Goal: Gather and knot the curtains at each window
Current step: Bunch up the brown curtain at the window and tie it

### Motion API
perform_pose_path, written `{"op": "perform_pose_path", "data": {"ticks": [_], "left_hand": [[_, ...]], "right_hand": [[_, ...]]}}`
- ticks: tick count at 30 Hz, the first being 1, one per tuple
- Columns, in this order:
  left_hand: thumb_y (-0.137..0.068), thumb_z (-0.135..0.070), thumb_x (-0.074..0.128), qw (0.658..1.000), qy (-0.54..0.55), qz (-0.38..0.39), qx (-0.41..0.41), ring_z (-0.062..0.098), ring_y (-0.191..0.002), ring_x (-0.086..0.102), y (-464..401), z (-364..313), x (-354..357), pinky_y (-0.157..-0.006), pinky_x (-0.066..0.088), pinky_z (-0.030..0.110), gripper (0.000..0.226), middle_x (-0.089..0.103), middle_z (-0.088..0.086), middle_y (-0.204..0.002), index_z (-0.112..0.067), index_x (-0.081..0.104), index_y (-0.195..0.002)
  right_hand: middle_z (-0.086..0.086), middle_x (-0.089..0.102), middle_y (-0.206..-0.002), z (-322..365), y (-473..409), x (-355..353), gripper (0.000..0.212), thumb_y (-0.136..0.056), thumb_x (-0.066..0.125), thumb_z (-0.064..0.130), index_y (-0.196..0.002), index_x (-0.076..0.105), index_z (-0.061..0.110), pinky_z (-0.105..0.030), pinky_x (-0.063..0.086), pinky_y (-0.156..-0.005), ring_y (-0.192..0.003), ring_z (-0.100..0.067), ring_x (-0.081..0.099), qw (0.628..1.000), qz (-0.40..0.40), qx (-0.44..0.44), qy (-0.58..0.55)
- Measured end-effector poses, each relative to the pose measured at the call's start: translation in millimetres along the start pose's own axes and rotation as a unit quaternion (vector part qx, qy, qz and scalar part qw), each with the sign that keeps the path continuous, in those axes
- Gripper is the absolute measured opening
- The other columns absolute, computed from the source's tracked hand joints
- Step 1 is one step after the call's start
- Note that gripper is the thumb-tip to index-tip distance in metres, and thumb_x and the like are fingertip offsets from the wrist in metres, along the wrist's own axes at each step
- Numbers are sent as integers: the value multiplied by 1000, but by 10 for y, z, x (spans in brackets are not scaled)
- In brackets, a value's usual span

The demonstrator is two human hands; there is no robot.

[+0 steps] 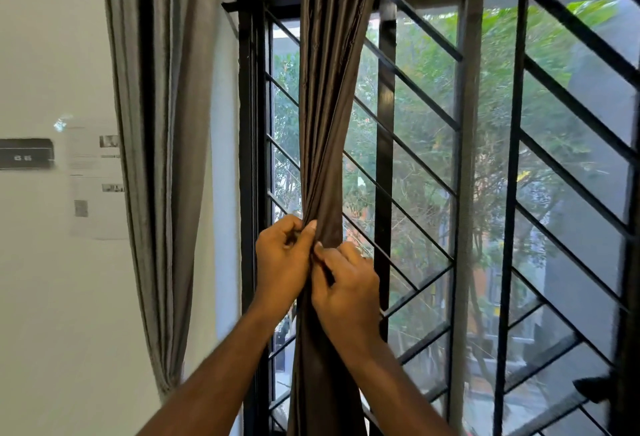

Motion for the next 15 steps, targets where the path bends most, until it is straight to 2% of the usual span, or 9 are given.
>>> {"op": "perform_pose_path", "data": {"ticks": [3, 6, 8, 10, 12, 14, 15], "left_hand": [[-97, -28, 63, 997, 62, 25, -33, 12, -57, 45, 62, -64, 31, -56, 41, 31, 42, 47, 2, -58, 5, 50, -73], [-93, -35, 72, 1000, 20, 21, -4, 28, -58, 41, 29, -85, -52, -55, 43, 44, 49, 43, 17, -62, 1, 46, -71], [-88, -41, 69, 999, -34, 16, 15, 35, -59, 44, -44, -62, -144, -57, 47, 49, 49, 44, 20, -63, -1, 45, -71], [-89, -37, 68, 998, -45, 36, 16, 33, -59, 43, -86, -70, -184, -57, 47, 48, 49, 44, 24, -65, 2, 45, -71], [-94, -20, 70, 998, -34, 52, 8, 19, -58, 40, -91, -98, -219, -56, 44, 38, 44, 43, 25, -64, 5, 43, -70], [-96, -10, 67, 998, -26, 54, -9, 7, -57, 44, -92, -102, -273, -57, 45, 23, 37, 47, 9, -59, 0, 46, -67], [-96, -8, 66, 998, -19, 57, -18, 2, -56, 48, -93, -95, -295, -57, 46, 17, 35, 51, -2, -57, -6, 48, -66]], "right_hand": [[9, 45, -78, 45, 2, 30, 10, -97, 61, 12, -89, 68, 14, -29, 41, -58, -63, -13, 47, 1000, 1, -3, -19], [4, 49, -80, 38, 8, 143, 11, -93, 59, 6, -85, 64, 13, -38, 46, -58, -67, -16, 49, 999, 31, -6, -35], [3, 57, -82, 13, 40, 214, 14, -90, 58, 7, -91, 70, 14, -44, 49, -62, -72, -15, 56, 994, 74, -15, -81], [7, 67, -86, -30, 75, 163, 18, -88, 63, 7, -95, 77, 17, -40, 54, -69, -79, -8, 64, 987, 69, 5, -143], [8, 72, -90, -173, 71, 35, 18, -89, 66, 5, -94, 78, 17, -30, 56, -77, -86, -7, 68, 979, -7, 81, -186], [7, 71, -95, -437, 65, -9, 18, -93, 67, 7, -96, 74, 24, -27, 56, -80, -91, -11, 67, 956, -67, 212, -193], [8, 71, -98, -549, 50, 25, 16, -95, 68, 11, -100, 72, 26, -29, 56, -82, -94, -12, 66, 936, -55, 279, -207]]}}
Point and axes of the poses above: each hand's wrist, its own y-axis away from the middle knuckle, its own x-axis out of the palm, z = x × y, the point moved 6 cm from there along -y, towards the middle knuckle
